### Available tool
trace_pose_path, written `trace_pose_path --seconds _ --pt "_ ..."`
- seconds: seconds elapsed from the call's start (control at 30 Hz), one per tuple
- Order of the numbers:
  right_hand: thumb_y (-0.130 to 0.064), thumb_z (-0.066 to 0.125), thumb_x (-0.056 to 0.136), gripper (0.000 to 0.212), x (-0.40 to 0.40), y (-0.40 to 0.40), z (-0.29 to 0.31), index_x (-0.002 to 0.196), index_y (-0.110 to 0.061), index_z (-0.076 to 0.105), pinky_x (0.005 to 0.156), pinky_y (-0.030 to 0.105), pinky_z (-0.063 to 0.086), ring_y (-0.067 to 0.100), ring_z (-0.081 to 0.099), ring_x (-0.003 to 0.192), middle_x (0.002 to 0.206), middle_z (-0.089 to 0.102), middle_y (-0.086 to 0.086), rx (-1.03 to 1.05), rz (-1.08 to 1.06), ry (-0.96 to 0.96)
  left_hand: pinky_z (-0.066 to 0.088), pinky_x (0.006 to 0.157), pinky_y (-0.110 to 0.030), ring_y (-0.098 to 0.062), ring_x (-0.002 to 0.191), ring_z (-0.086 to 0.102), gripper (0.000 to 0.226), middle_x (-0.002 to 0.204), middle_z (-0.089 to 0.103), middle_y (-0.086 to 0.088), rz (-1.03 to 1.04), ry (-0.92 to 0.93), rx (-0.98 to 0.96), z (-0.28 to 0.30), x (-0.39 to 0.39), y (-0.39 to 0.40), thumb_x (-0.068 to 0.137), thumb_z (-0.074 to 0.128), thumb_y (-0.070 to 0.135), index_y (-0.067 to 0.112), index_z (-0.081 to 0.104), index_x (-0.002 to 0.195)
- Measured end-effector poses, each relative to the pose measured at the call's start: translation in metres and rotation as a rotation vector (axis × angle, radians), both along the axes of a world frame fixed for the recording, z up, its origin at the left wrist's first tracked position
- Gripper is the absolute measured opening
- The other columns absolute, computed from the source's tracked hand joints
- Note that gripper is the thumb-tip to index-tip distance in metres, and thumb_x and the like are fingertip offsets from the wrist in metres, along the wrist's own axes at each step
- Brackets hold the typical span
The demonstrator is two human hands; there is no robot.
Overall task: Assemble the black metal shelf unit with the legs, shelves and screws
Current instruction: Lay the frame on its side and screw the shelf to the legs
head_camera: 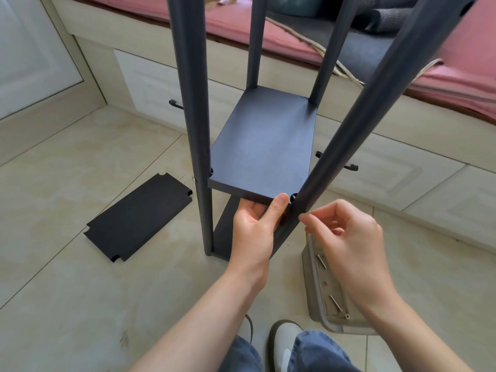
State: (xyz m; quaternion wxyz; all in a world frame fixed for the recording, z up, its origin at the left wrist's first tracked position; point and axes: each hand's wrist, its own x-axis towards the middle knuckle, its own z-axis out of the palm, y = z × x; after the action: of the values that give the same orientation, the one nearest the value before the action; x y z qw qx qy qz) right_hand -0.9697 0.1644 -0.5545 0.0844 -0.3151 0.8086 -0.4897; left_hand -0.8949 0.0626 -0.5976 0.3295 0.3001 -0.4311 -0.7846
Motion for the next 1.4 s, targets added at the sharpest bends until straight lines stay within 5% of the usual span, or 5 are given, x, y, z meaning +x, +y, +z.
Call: trace_pose_path --seconds 0.63,0.87,1.4 --pt "-0.021 0.082 0.078 0.016 -0.0011 -0.0015 -0.0004 0.072 -0.019 0.067 0.059 0.018 0.049 0.011 0.064 0.065 0.069 0.068 -0.011 -0.032 0.013 0.029 0.050 0.106 -0.045 -0.023 0.111 0.070 0.052 0.114 0.075 -0.004 -0.019 -0.021 -0.012 0.0027 0.0008 -0.0016 0.078 0.072 0.036 0.014 0.061 0.124" --pt "-0.022 0.077 0.083 0.012 0.0019 -0.0008 -0.0005 0.073 -0.019 0.070 0.066 0.034 0.056 0.012 0.068 0.065 0.067 0.071 -0.007 -0.056 -0.008 -0.064 0.050 0.107 -0.045 -0.024 0.111 0.070 0.051 0.114 0.075 -0.004 -0.026 -0.016 -0.008 0.0027 0.0006 -0.0015 0.077 0.072 0.036 0.017 0.061 0.123" --pt "-0.020 0.077 0.083 0.010 -0.0004 0.0013 -0.0001 0.074 -0.020 0.071 0.065 0.023 0.054 0.008 0.069 0.066 0.067 0.071 -0.010 -0.057 0.019 -0.010 0.053 0.102 -0.043 -0.028 0.105 0.072 0.043 0.103 0.077 -0.006 -0.015 0.039 0.013 0.0077 -0.0005 -0.0009 0.076 0.071 0.032 0.015 0.061 0.115"
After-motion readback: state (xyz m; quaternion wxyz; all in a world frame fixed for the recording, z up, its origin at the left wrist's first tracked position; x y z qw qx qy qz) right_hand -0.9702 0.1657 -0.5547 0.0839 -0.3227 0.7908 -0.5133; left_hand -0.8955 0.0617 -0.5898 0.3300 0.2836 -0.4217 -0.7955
